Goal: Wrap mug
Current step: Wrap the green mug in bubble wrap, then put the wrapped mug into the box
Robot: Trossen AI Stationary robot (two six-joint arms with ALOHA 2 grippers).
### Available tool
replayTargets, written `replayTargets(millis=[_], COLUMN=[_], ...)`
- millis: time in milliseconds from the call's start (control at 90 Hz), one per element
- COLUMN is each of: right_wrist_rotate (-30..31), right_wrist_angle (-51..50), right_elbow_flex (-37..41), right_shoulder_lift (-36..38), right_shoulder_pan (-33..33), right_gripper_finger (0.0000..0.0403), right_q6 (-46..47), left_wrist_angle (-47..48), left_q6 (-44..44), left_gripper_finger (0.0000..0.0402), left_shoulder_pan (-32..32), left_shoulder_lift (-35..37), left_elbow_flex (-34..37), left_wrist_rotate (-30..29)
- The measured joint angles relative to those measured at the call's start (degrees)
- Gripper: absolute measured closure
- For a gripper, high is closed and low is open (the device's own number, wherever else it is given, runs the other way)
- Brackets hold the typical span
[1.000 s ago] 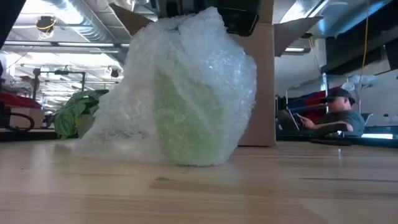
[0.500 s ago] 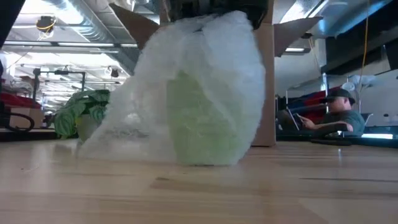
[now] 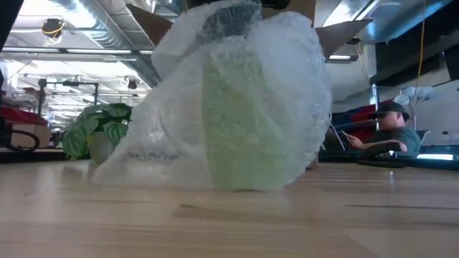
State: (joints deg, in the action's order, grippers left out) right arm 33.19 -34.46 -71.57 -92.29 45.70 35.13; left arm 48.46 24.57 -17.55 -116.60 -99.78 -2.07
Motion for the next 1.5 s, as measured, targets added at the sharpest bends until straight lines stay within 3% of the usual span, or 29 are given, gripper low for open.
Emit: replayTargets(millis=[222,544,756,900,1011,1144,1311,1422,1500], right_wrist_rotate=[0.32,0.35,-0.18,-0.32,-0.35,-0.22,-0.19,-1.6,-5.7], right_wrist_angle=[0.09,0.01,-0.1,-0.11,-0.04,0.16,1.86,2.44,5.12], right_elbow_flex=[0.0,0.02,0.02,0.02,0.02,0.02,0.02,0.02,-0.03], right_shoulder_lift=[0.0,0.0,0.0,0.0,-0.02,-0.02,-0.02,-0.05,-0.41], right_shoulder_pan=[-0.51,-1.62,-1.87,-1.87,-1.87,-1.87,-1.87,-1.97,-3.01], right_gripper_finger=[0.0365,0.0365,0.0365,0.0365,0.0365,0.0365,0.0365,0.0365,0.0365], right_q6=[-5.13,-5.58,-5.67,-5.67,-5.67,-5.55,-5.48,-5.51,-6.84], left_wrist_angle=[0.72,2.51,-4.03,-12.27,-13.12,-15.23,-23.95,-33.63,-41.17], left_q6=[0.85,2.43,-7.1,-17.24,-19.69,-16.12,-4.69,1.06,3.5], left_gripper_finger=[0.0402,0.0402,0.0402,0.0402,0.0402,0.0402,0.0402,0.0402,0.0402], left_shoulder_pan=[-0.77,-1.23,-4.33,-10.11,-15.39,-21.81,-27.64,-29.06,-28.83], left_shoulder_lift=[1.79,5.83,12.46,18.2,22.28,27.11,32.01,34.7,36.21], left_elbow_flex=[-0.66,-0.84,-0.86,-0.9,-0.58,7.26,25.33,37.03,44.22], left_wrist_rotate=[0.11,-1.7,-17.85,-28.71,-35.81,-45.52,-58.08,-58.19,-55.83])
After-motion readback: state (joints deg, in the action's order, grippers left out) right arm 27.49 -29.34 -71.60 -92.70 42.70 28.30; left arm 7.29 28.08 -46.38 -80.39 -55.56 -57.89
